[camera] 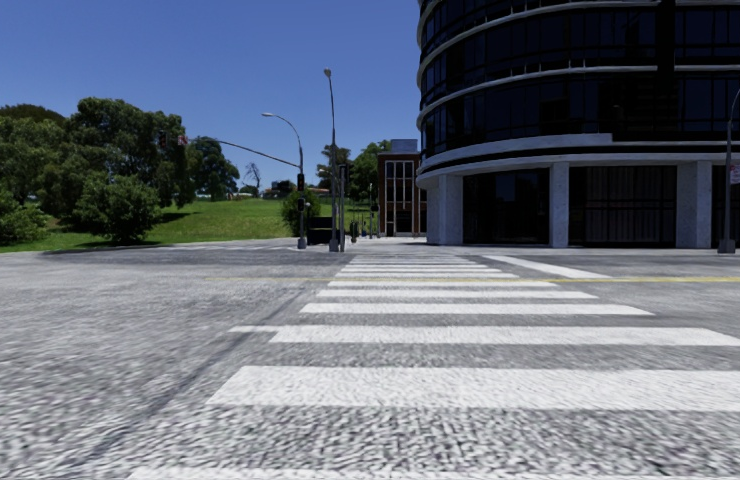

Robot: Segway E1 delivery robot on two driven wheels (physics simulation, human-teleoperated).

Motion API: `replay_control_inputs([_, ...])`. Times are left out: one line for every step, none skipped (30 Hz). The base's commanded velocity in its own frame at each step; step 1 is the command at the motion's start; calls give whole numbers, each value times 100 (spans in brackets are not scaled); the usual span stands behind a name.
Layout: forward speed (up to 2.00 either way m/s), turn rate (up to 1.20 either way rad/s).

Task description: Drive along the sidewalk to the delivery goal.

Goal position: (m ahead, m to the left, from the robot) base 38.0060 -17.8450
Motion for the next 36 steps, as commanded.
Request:
replay_control_inputs([121, 0])
replay_control_inputs([121, 0])
replay_control_inputs([122, 0])
replay_control_inputs([123, 0])
replay_control_inputs([123, 0])
replay_control_inputs([123, 0])
replay_control_inputs([124, 0])
replay_control_inputs([124, 0])
replay_control_inputs([124, 0])
replay_control_inputs([124, 0])
replay_control_inputs([125, 0])
replay_control_inputs([125, 0])
replay_control_inputs([125, 0])
replay_control_inputs([141, 0])
replay_control_inputs([200, 0])
replay_control_inputs([200, 0])
replay_control_inputs([200, 0])
replay_control_inputs([200, -4])
replay_control_inputs([200, -4])
replay_control_inputs([200, -14])
replay_control_inputs([200, -16])
replay_control_inputs([200, -18])
replay_control_inputs([200, -18])
replay_control_inputs([200, -19])
replay_control_inputs([200, -19])
replay_control_inputs([200, -19])
replay_control_inputs([200, -23])
replay_control_inputs([200, -26])
replay_control_inputs([200, -27])
replay_control_inputs([200, -27])
replay_control_inputs([200, -27])
replay_control_inputs([200, -27])
replay_control_inputs([200, -27])
replay_control_inputs([200, -27])
replay_control_inputs([200, -27])
replay_control_inputs([200, -28])
